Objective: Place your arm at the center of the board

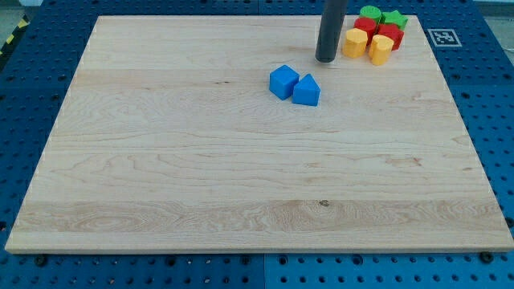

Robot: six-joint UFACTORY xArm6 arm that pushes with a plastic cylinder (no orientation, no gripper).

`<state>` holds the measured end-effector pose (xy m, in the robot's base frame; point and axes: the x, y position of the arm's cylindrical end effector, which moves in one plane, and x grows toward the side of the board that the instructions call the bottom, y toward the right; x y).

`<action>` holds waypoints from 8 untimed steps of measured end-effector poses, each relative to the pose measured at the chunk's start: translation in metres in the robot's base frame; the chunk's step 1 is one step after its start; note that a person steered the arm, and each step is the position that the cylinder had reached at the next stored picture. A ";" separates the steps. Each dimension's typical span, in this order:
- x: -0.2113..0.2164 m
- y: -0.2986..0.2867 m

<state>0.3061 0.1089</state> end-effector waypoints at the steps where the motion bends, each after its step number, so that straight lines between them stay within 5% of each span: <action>1: 0.006 0.006; 5: 0.021 0.006; 8: 0.009 -0.060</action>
<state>0.3152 0.0494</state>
